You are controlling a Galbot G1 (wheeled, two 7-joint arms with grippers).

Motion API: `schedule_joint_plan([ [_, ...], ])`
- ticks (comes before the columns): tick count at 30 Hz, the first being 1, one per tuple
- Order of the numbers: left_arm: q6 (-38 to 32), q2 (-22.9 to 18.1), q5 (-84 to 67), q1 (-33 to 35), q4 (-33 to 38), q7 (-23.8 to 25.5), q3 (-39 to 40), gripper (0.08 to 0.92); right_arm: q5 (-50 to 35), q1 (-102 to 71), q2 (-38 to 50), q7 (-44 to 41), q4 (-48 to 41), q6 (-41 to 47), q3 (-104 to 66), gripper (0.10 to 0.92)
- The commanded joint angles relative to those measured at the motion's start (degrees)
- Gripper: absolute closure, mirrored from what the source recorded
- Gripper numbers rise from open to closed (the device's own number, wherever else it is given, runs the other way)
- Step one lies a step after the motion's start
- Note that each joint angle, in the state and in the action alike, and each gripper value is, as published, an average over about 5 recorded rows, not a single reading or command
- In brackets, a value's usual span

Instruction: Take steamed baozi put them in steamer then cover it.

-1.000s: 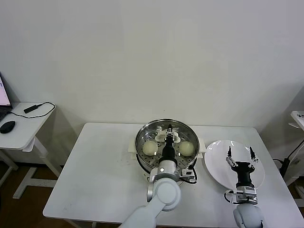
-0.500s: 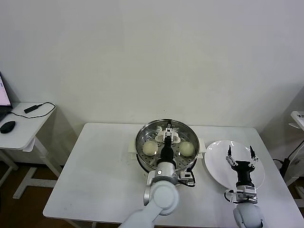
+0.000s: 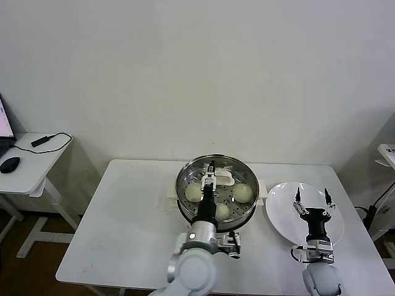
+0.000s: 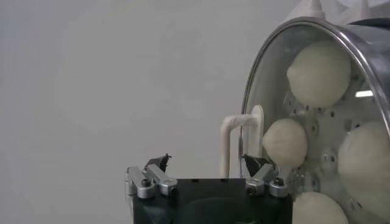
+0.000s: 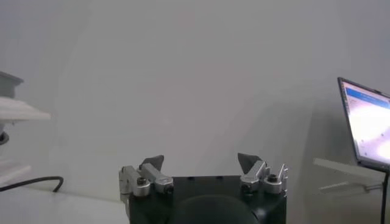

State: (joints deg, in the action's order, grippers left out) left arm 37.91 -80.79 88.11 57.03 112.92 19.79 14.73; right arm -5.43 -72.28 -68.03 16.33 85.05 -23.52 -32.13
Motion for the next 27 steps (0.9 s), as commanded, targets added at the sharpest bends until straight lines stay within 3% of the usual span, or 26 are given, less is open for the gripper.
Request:
schedule_joint_plan([
  [1, -3.45, 8.4, -28.48, 2.35, 11.6, -11.11, -13.18, 0.177, -5.61, -0.54, 1.28, -1.74, 1.56, 2.12, 0.91, 0.203],
  [4, -10.08, 8.52, -44.73, 1.61, 7.18, -19.7, -21.99, 0.177, -10.61, -1.28, 2.15, -3.18, 2.82, 3.88, 1.81, 0.203],
  [7, -18.5, 9.21, -61.73, 1.23, 0.77, -24.27, -30.73, 0.177, -14.64, -2.2, 2.83, -4.23, 3.88, 5.63, 2.58, 0.203],
  [13, -40.26, 11.37, -82.98, 1.16, -14.03, -22.58, -39.4, 0.177, -18.08, -3.15, 3.5, -5.01, 4.66, 7.71, 3.09, 0.203],
  [18, -45.97, 11.12, -89.05, 2.64, -19.68, -20.48, -42.52, 0.177, -19.7, -4.1, 3.56, -6.49, 6.24, 8.83, 2.66, 0.203],
  [27, -50.09, 9.69, -90.8, 4.86, -20.8, -18.63, -43.33, 0.177, -20.34, -5.01, 3.29, -8.27, 6.69, 6.52, 2.59, 0.203],
])
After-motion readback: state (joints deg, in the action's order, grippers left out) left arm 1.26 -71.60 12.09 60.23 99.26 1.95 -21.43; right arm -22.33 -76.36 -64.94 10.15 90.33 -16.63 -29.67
